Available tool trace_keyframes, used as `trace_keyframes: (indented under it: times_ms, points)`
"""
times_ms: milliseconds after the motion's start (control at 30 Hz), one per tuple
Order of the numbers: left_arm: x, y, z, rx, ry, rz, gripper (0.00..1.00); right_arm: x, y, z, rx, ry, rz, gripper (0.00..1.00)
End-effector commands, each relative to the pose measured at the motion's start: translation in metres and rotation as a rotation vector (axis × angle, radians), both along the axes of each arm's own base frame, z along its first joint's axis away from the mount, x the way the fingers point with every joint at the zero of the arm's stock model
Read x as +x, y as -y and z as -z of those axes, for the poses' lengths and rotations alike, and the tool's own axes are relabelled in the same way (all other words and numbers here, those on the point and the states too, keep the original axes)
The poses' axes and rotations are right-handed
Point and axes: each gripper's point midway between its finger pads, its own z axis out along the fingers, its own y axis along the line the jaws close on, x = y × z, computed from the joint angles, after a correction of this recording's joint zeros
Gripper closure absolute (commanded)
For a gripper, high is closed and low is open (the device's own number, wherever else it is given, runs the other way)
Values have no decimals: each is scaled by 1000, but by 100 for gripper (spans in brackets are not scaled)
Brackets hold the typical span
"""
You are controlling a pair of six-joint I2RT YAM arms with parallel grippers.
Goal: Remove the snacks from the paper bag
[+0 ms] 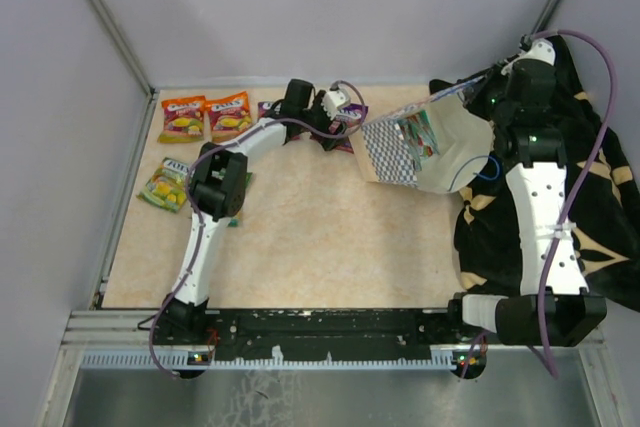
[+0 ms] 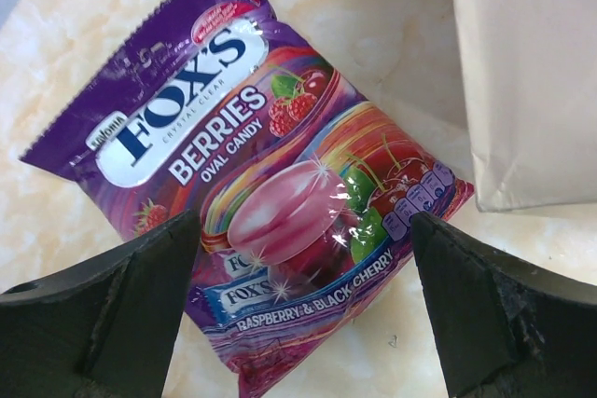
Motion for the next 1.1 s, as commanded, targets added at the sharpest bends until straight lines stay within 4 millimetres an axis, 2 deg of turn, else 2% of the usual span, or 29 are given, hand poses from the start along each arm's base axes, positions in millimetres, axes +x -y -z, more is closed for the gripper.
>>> trace_keyframes:
  times_ms: [0,267,467,667,733,800,867,967,1067]
  points:
    - [-2,1,17,-17,-74,-68,0,-4,2,-23,-7,80,-2,100]
    - [8,-13,34,9,-128,-257,3,-6,3,-19,-5,76,0,100]
    - [19,-27,36,-25,-208,-428,3,-7,4,-16,-1,74,1,100]
    - [29,-32,39,-30,-221,-484,2,-9,4,-14,4,71,-2,100]
    - [33,-34,32,-37,-204,-479,1,-11,3,-13,8,71,-6,100]
    - [33,-32,20,-46,-185,-454,0,-10,2,-11,12,68,-9,100]
    - [32,-27,-3,-66,-154,-415,0,-9,3,-9,13,65,-5,100]
    - [27,-24,-61,-125,-85,-370,0,-7,5,-7,8,60,2,100]
    - [16,-31,-137,-223,-1,-377,0,-6,8,-8,1,58,17,100]
